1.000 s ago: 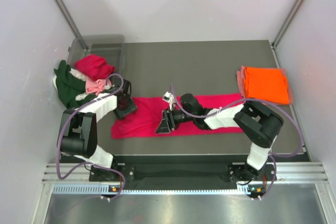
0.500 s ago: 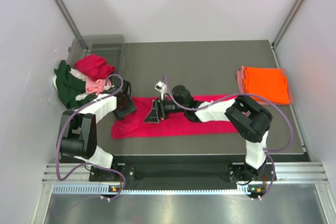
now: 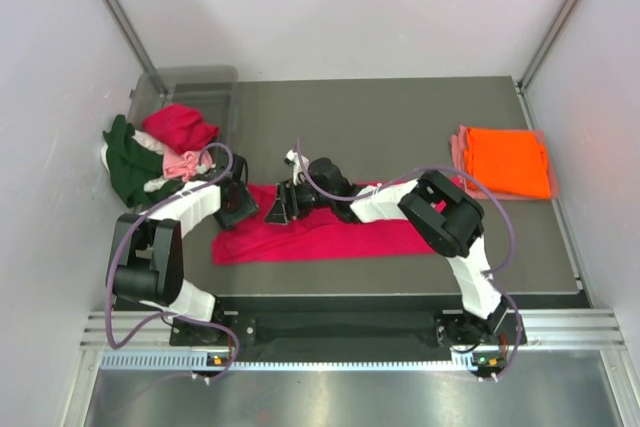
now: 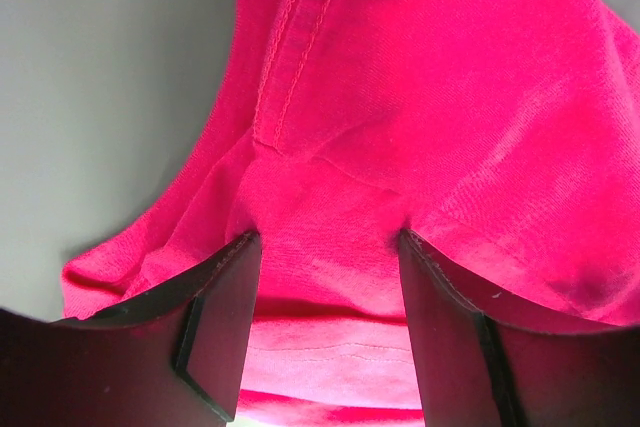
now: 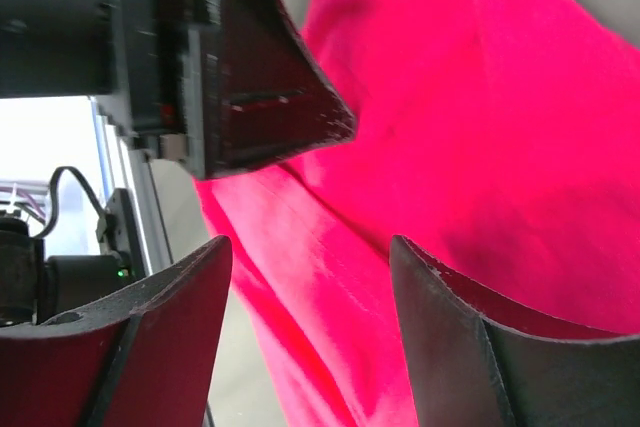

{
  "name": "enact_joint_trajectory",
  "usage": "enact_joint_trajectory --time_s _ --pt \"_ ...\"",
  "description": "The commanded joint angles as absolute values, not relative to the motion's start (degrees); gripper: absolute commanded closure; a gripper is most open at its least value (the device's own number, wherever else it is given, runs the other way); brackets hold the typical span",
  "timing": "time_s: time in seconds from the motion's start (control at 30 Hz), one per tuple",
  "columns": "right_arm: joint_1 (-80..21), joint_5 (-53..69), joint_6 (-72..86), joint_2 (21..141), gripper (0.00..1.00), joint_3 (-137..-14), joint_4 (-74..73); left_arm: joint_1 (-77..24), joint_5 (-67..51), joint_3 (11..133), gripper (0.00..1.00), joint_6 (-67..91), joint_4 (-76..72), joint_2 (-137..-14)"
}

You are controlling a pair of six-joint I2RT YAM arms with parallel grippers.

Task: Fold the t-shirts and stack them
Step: Fold the tshirt

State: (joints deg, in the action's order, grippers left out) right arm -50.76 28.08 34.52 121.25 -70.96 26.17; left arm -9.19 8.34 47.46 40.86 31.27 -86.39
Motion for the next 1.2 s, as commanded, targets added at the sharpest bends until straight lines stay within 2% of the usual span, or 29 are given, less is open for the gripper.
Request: enact_joint_trajectory --time_s 0.0,0.5,0.77,1.03,1.17 --pt "-50.4 27.9 34.6 122.3 0.35 -72.4 27.8 -8.6 8.4 46.2 0.38 41.4 31.5 -84.8" --pt "-50.1 30.6 34.2 126.0 0.36 -77.2 18.4 -8.0 8.4 46.2 0.38 41.7 31.6 -85.6" --pt "-54.4 36.6 30.2 119.1 0.38 -67.9 20.8 -7.8 8.8 46.1 0.38 41.4 31.1 -86.6" --pt "-55.9 46.3 34.5 111.3 0.38 -58.6 38.3 -7.7 9.8 46.5 0.39 41.2 31.6 -86.4" --pt "-57.2 50.2 28.9 106.8 0.38 -57.7 35.1 -7.7 9.8 46.6 0.39 41.1 31.9 -86.2"
